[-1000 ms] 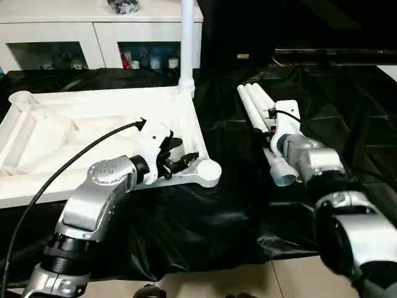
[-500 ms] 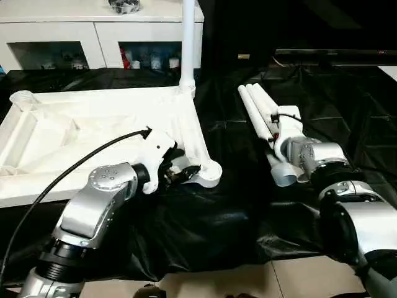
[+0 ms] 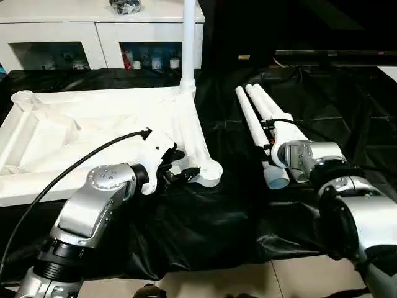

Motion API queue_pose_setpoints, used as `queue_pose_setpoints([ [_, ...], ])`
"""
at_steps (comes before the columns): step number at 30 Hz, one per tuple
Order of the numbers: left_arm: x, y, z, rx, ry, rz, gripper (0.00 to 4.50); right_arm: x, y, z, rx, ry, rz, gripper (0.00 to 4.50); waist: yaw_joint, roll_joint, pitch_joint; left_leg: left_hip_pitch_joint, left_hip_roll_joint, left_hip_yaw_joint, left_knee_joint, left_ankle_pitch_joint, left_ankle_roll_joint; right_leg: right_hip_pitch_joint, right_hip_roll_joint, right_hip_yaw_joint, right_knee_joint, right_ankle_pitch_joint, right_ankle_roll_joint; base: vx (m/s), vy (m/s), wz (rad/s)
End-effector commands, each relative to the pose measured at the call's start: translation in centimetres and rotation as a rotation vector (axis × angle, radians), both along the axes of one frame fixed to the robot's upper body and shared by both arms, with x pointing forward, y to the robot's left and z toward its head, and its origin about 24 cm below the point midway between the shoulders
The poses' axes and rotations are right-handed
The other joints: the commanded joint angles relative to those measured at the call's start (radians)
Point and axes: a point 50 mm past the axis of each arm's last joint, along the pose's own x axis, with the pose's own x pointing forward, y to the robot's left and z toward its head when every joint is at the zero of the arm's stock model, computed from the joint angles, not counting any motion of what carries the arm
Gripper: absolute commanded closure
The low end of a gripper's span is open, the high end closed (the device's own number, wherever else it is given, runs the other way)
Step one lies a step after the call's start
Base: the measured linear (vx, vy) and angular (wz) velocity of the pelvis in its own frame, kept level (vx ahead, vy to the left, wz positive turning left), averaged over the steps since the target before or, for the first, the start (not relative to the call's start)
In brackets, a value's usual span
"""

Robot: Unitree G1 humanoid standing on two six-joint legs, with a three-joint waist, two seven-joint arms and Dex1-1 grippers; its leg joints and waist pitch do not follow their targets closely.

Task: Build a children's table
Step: Pick table leg

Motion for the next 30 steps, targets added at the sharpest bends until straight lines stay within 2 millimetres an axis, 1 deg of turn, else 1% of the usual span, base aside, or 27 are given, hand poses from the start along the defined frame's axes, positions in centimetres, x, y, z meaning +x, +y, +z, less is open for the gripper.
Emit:
queue_pose_setpoints([
  [1, 0.0, -0.3, 0.7, 0.004, -0.020, -0.021, 1.20, 0.1, 0.2, 0.4, -0.010, 0.018, 0.021, 1.44, 0.001, 0.002, -0.080, 0.026, 0.027, -0.016, -0.061, -0.302, -0.042, 0.038, -0.051, 0.029, -0.066, -0.240, -0.188, 0.000, 0.000, 0.00],
  [2, -0.1, -0.3, 0.7, 0.005, -0.020, -0.022, 1.20, 0.0, 0.2, 0.3, -0.009, 0.025, 0.026, 1.51, 0.001, 0.000, -0.080, 0.026, 0.027, -0.015, -0.061, -0.298, -0.041, 0.039, -0.051, 0.029, -0.066, -0.240, -0.188, 0.000, 0.000, 0.00],
  [4, -0.2, -0.2, 0.7, 0.007, -0.020, -0.025, 1.20, -0.1, 0.2, 0.1, -0.009, 0.035, 0.030, 1.54, 0.002, 0.001, -0.079, 0.025, 0.028, -0.015, -0.061, -0.293, -0.040, 0.038, -0.052, 0.029, -0.066, -0.245, -0.186, 0.000, 0.000, 0.00],
  [5, -0.2, -0.2, 0.7, 0.007, -0.020, -0.026, 1.20, -0.1, 0.3, 0.1, -0.009, 0.037, 0.031, 1.78, 0.002, 0.002, -0.080, 0.026, 0.028, -0.016, -0.061, -0.289, -0.041, 0.038, -0.053, 0.029, -0.065, -0.241, -0.187, 0.000, 0.000, 0.00],
  [6, -0.2, -0.2, 0.7, 0.007, -0.020, -0.029, 1.20, -0.1, 0.3, 0.0, -0.007, 0.039, 0.032, 1.78, 0.003, 0.002, -0.080, 0.026, 0.028, -0.015, -0.060, -0.286, -0.041, 0.038, -0.053, 0.030, -0.065, -0.237, -0.187, 0.000, 0.000, 0.00],
  [7, -0.2, -0.3, 0.7, 0.008, -0.020, -0.034, 1.20, -0.2, 0.2, 0.0, -0.005, 0.041, 0.031, 1.95, 0.003, 0.002, -0.080, 0.025, 0.028, -0.015, -0.060, -0.283, -0.040, 0.038, -0.052, 0.029, -0.065, -0.232, -0.189, 0.000, 0.000, 0.00],
  [8, -0.3, -0.3, 0.8, 0.008, -0.020, -0.038, 1.20, -0.2, 0.2, -0.1, -0.004, 0.044, 0.030, 1.95, 0.002, 0.002, -0.080, 0.025, 0.028, -0.015, -0.060, -0.284, -0.040, 0.038, -0.052, 0.029, -0.065, -0.234, -0.189, 0.000, 0.000, 0.00],
  [13, -0.4, -0.5, 0.9, 0.007, -0.015, -0.075, 1.20, -0.3, 0.1, -0.4, 0.012, 0.054, 0.022, 2.43, 0.003, 0.003, -0.079, 0.026, 0.027, -0.015, -0.061, -0.298, -0.045, 0.037, -0.052, 0.029, -0.066, -0.252, -0.187, 0.000, 0.000, 0.00],
  [14, -0.5, -0.6, 0.9, 0.009, -0.014, -0.082, 1.20, -0.4, 0.1, -0.5, 0.015, 0.057, 0.019, 2.47, 0.005, -0.002, -0.079, 0.027, 0.028, -0.015, -0.061, -0.298, -0.044, 0.037, -0.053, 0.029, -0.066, -0.261, -0.184, 0.000, 0.000, 0.00],
  [16, -0.5, -0.7, 0.9, 0.008, -0.013, -0.087, 1.20, -0.4, 0.0, -0.6, 0.030, 0.058, 0.005, 2.59, 0.005, -0.003, -0.079, 0.026, 0.028, -0.015, -0.061, -0.297, -0.045, 0.036, -0.053, 0.029, -0.066, -0.264, -0.182, 0.000, 0.000, 0.00],
  [18, -0.4, -0.7, 1.1, -0.004, -0.026, -0.074, 1.20, -0.4, 0.1, -0.6, 0.042, 0.052, -0.009, 2.65, 0.004, -0.001, -0.079, 0.027, 0.028, -0.015, -0.062, -0.304, -0.048, 0.036, -0.053, 0.029, -0.067, -0.264, -0.180, 0.000, 0.000, 0.00],
  [19, -0.1, -0.6, 1.3, -0.027, -0.047, -0.041, 1.20, -0.3, 0.1, -0.5, 0.058, 0.039, -0.025, 2.65, 0.004, 0.008, -0.079, 0.027, 0.028, -0.017, -0.061, -0.307, -0.051, 0.035, -0.053, 0.029, -0.065, -0.262, -0.179, 0.000, 0.000, 0.00],
  [20, 0.2, -0.5, 1.6, -0.047, -0.063, -0.011, 1.20, -0.2, 0.2, -0.4, 0.069, 0.028, -0.037, 2.65, -0.002, 0.021, -0.078, 0.028, 0.026, -0.016, -0.062, -0.328, -0.061, 0.034, -0.048, 0.029, -0.070, -0.251, -0.178, 0.000, 0.000, 0.00],
  [21, 0.3, -0.5, 1.6, -0.049, -0.064, -0.008, 1.20, -0.2, 0.2, -0.4, 0.069, 0.027, -0.038, 2.65, -0.002, 0.013, -0.079, 0.029, 0.026, -0.016, -0.061, -0.331, -0.061, 0.035, -0.048, 0.029, -0.070, -0.244, -0.181, 0.000, 0.000, 0.00],
  [22, 0.9, -0.5, 1.9, -0.085, -0.081, 0.037, 1.20, 0.1, 0.4, 0.1, 0.106, -0.011, -0.069, 2.65, 0.002, 0.022, -0.081, 0.029, 0.025, -0.019, -0.061, -0.332, -0.062, 0.037, -0.050, 0.028, -0.065, -0.238, -0.185, 0.000, 0.000, 0.00],
  [23, 1.5, -0.6, 2.2, -0.104, -0.105, 0.072, 1.20, 0.4, 0.4, 0.4, 0.140, -0.036, -0.093, 2.66, -0.001, 0.016, -0.080, 0.028, 0.024, -0.017, -0.060, -0.336, -0.060, 0.037, -0.048, 0.028, -0.068, -0.236, -0.185, 0.000, 0.000, 0.00],
  [24, 1.9, -0.7, 2.3, -0.115, -0.116, 0.096, 1.20, 0.5, 0.4, 0.6, 0.154, -0.057, -0.104, 2.66, 0.001, 0.014, -0.081, 0.031, 0.023, -0.017, -0.059, -0.342, -0.057, 0.037, -0.049, 0.028, -0.070, -0.244, -0.183, 0.000, 0.000, 0.00],
  [25, 2.2, -0.8, 2.5, -0.126, -0.127, 0.119, 1.20, 0.6, 0.4, 0.8, 0.167, -0.078, -0.115, 2.66, 0.000, 0.015, -0.081, 0.029, 0.023, -0.018, -0.060, -0.339, -0.054, 0.038, -0.049, 0.028, -0.070, -0.243, -0.181, 0.000, 0.000, 0.00],
  [26, 2.8, -0.9, 2.8, -0.147, -0.147, 0.159, 1.20, 0.9, 0.5, 1.2, 0.203, -0.127, -0.135, 2.66, 0.002, 0.008, -0.083, 0.028, 0.024, -0.018, -0.059, -0.327, -0.051, 0.040, -0.050, 0.027, -0.070, -0.236, -0.179, 0.000, 0.000, 0.00],
  [27, 2.8, -0.9, 2.8, -0.147, -0.147, 0.159, 1.20, 0.9, 0.5, 1.2, 0.203, -0.127, -0.135, 2.66, 0.003, 0.009, -0.083, 0.028, 0.024, -0.017, -0.059, -0.323, -0.046, 0.040, -0.051, 0.028, -0.071, -0.233, -0.177, 0.000, 0.000, 0.00],
  [28, 2.9, -0.9, 2.9, -0.154, -0.154, 0.165, 1.20, 1.0, 0.6, 1.3, 0.212, -0.133, -0.135, 2.66, 0.003, 0.010, -0.085, 0.027, 0.026, -0.019, -0.059, -0.307, -0.045, 0.041, -0.052, 0.026, -0.066, -0.218, -0.182, 0.000, 0.000, 0.00],
  [29, 3.7, -1.4, 3.8, -0.217, -0.187, 0.204, 1.20, 1.3, 1.0, 2.1, 0.295, -0.224, -0.122, 2.66, 0.002, 0.008, -0.083, 0.023, 0.023, -0.016, -0.059, -0.294, -0.034, 0.042, -0.049, 0.027, -0.069, -0.203, -0.184, 0.000, 0.000, 0.00],
  [30, 4.1, -1.8, 4.2, -0.255, -0.185, 0.214, 1.20, 1.4, 1.3, 2.7, 0.342, -0.296, -0.104, 2.66, 0.007, 0.023, -0.086, 0.027, 0.024, -0.014, -0.056, -0.296, -0.032, 0.041, -0.049, 0.028, -0.072, -0.172, -0.175, 0.000, 0.000, 0.00],
])
